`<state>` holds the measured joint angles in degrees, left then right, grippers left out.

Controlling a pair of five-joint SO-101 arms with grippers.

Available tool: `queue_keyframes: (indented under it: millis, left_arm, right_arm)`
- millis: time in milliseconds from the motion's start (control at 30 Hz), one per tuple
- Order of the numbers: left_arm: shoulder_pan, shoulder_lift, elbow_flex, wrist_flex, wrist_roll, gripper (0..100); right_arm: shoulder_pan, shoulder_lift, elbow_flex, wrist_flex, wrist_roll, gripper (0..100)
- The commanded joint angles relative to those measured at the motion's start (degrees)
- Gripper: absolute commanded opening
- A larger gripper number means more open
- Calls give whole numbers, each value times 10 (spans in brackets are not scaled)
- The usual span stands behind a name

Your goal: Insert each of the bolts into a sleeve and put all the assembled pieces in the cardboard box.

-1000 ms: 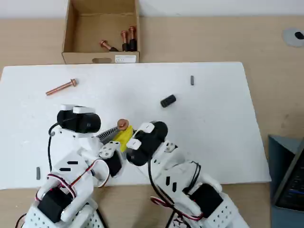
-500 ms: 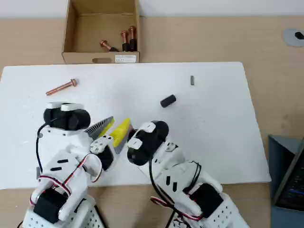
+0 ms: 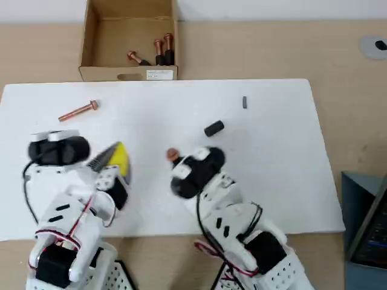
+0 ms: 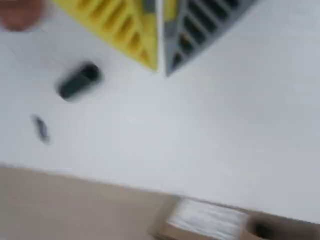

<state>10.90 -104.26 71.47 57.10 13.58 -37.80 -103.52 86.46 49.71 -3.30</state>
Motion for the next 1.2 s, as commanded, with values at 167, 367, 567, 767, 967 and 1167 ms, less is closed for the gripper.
queue_keyframes:
  millis: [167,367,567,767,967,1167]
  left_arm:
    - [-175,-1,118,-3,-123,2]
    - [-213,-1,204,-4,-165,2]
    - [-215,-1,253,-41,-168,2]
    - [-211,-1,255,-62,-164,3]
    - [-210,-1,255,-62,-164,3]
    - [-210,-1,255,-62,-164,3]
  right_arm:
    - [127,-61,-29,17,5,9]
    - [144,29,-109,32,5,9]
    - [153,279,-269,-25,2,9]
    - [153,550,-474,-81,2,9]
    - [153,800,-664,-150,5,9]
    - [152,1039,-894,-175,6,9]
